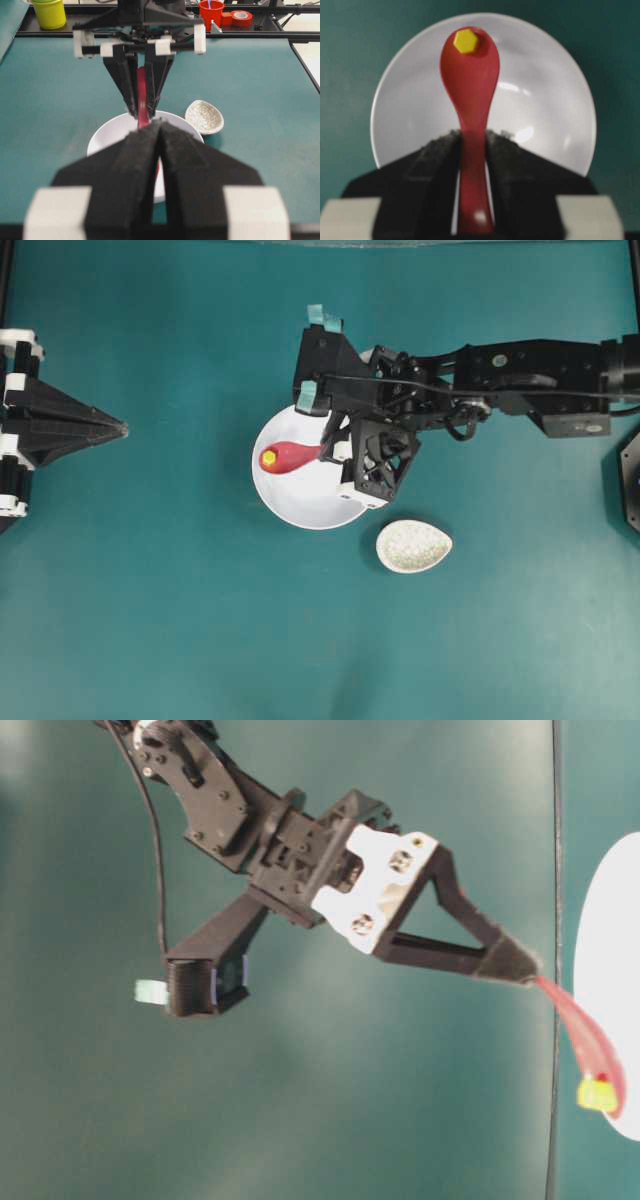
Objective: Scoop the yellow hexagonal prism block from the bowl with a spoon using the right arm.
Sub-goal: 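Raise the spoon with the yellow block up and out of the bowl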
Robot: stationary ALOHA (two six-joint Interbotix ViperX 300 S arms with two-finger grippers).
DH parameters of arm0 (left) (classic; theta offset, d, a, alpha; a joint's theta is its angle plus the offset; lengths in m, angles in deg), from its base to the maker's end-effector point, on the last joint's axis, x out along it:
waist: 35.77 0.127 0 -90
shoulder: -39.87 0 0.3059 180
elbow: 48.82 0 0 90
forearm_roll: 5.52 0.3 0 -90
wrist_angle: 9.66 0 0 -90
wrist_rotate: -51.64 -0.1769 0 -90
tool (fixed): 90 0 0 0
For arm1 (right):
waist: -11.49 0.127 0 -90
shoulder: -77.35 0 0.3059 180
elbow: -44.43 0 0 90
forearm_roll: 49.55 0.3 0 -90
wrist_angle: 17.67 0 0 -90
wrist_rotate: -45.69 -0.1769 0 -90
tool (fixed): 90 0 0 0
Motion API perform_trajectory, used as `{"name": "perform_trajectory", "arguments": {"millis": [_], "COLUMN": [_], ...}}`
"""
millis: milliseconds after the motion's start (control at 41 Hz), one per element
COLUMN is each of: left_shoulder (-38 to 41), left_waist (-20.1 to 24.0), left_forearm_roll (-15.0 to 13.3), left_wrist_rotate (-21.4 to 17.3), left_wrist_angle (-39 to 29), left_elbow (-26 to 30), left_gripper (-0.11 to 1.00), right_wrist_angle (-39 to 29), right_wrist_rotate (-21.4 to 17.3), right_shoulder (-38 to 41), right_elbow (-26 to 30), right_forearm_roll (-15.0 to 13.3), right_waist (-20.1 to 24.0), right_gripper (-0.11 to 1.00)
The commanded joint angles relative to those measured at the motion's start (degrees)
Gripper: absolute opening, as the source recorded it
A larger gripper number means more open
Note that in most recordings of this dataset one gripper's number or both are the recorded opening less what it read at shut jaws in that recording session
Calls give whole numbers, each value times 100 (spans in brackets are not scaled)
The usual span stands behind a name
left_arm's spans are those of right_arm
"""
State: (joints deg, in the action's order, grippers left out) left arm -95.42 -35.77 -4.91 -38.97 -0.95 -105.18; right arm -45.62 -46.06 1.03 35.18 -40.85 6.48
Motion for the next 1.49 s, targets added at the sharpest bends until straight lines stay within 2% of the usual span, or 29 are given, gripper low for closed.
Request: {"name": "perform_trajectory", "arguments": {"millis": [0, 293, 586, 927, 1464], "left_shoulder": [18, 18, 9, -9, -18], "left_waist": [0, -9, 0, 0, 0], "left_forearm_roll": [18, 18, 18, 18, 18], "left_wrist_rotate": [18, 35, 44, 53, 62], "left_wrist_angle": [70, 62, 70, 70, 132], "left_elbow": [158, 158, 158, 167, 167], "left_gripper": [-1, -1, -1, -1, -1], "right_wrist_angle": [202, 1310, 2584, 2707, 2602], "right_wrist_rotate": [0, 18, 35, 26, 0], "right_shoulder": [-316, -923, -1837, -2479, -2461], "right_elbow": [0, -439, -1213, -1635, -1626], "right_forearm_roll": [9, 0, 0, 0, 9], "right_waist": [18, 18, 9, 18, 9], "right_gripper": [23, 23, 23, 23, 23]}}
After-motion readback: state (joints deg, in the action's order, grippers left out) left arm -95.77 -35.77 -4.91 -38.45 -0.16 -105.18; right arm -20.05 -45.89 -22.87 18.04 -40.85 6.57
